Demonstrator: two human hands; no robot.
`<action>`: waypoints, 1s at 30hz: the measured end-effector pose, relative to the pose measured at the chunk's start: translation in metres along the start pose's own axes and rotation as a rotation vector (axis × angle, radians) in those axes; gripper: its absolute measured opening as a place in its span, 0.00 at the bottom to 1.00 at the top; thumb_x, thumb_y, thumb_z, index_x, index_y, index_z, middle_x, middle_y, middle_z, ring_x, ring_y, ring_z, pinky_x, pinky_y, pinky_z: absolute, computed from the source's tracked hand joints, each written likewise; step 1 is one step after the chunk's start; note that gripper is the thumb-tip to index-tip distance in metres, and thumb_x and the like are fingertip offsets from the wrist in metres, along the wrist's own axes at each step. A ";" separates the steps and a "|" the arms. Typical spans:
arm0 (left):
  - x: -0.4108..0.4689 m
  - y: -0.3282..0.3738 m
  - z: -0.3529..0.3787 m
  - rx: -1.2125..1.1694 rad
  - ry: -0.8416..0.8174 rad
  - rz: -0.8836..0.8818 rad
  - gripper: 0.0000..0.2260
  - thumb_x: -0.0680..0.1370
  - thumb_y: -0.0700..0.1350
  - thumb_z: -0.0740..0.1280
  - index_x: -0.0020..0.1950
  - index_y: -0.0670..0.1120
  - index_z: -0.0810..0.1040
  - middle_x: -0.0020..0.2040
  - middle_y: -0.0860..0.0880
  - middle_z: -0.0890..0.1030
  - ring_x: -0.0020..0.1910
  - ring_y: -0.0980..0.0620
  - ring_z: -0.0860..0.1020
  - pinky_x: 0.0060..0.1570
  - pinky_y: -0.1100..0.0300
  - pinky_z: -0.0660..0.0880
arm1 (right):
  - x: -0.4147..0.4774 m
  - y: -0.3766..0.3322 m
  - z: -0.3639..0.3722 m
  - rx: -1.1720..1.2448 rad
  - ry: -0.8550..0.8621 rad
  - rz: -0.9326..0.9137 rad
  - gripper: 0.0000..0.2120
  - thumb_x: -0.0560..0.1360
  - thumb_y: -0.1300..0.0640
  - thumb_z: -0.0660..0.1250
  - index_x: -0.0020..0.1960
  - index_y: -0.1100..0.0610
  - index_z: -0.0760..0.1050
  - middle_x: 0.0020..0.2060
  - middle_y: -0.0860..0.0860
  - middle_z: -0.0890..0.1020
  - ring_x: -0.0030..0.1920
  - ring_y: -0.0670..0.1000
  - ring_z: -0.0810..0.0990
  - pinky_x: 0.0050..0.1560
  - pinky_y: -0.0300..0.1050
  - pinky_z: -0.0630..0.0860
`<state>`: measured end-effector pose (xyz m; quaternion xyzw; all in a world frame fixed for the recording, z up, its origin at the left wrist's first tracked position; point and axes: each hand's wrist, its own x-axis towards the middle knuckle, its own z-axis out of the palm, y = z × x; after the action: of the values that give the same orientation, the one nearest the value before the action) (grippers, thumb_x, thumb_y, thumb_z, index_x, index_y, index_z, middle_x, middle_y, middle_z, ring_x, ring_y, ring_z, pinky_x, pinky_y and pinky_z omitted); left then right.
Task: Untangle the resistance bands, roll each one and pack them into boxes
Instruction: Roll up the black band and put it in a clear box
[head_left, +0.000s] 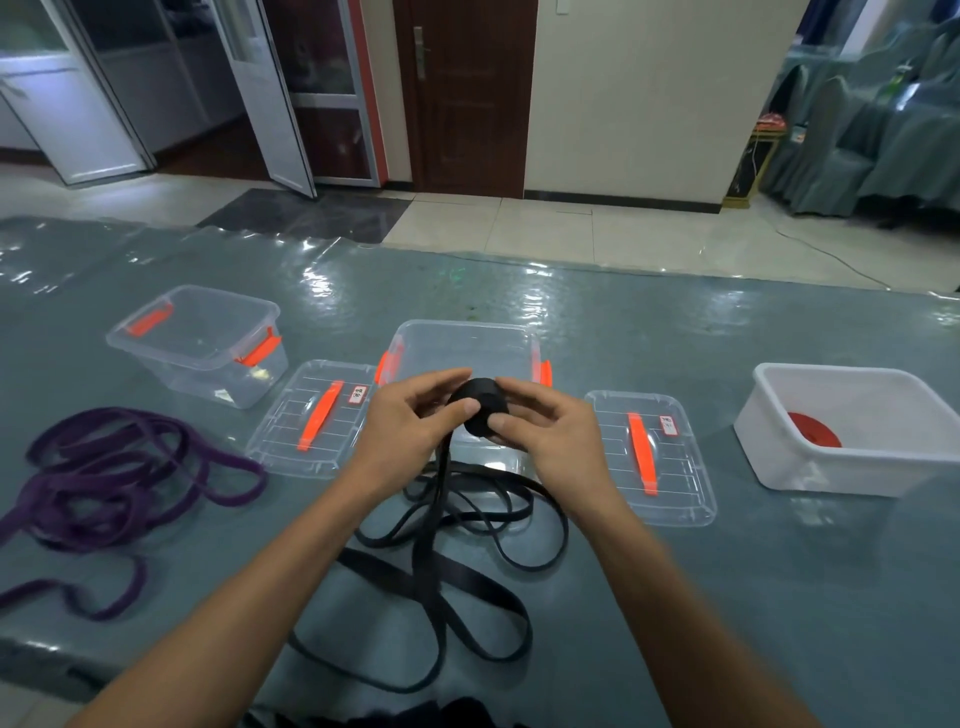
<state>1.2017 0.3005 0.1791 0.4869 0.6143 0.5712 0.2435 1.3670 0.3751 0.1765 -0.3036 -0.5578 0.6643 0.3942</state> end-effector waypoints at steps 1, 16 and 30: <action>-0.001 -0.001 0.002 -0.037 0.012 0.002 0.17 0.75 0.39 0.75 0.63 0.44 0.82 0.55 0.52 0.86 0.56 0.54 0.83 0.60 0.59 0.78 | 0.000 0.000 0.002 0.104 0.019 0.037 0.19 0.72 0.72 0.71 0.62 0.60 0.80 0.51 0.57 0.86 0.54 0.54 0.85 0.50 0.44 0.82; -0.006 -0.011 -0.015 0.391 -0.136 0.314 0.18 0.75 0.38 0.74 0.65 0.45 0.81 0.55 0.53 0.84 0.55 0.56 0.81 0.58 0.64 0.75 | 0.004 0.003 -0.002 -0.587 -0.081 -0.262 0.19 0.72 0.63 0.75 0.61 0.50 0.82 0.52 0.40 0.83 0.55 0.40 0.81 0.61 0.39 0.76; -0.022 -0.009 0.004 -0.019 0.099 -0.008 0.17 0.74 0.35 0.75 0.60 0.48 0.82 0.53 0.53 0.86 0.54 0.55 0.84 0.58 0.57 0.79 | -0.009 0.023 0.023 -0.409 0.142 -0.172 0.16 0.77 0.66 0.66 0.62 0.52 0.77 0.54 0.47 0.83 0.56 0.45 0.81 0.57 0.46 0.80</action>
<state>1.2118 0.2839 0.1639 0.4533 0.6220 0.5994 0.2199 1.3479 0.3541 0.1581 -0.3742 -0.6756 0.4784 0.4179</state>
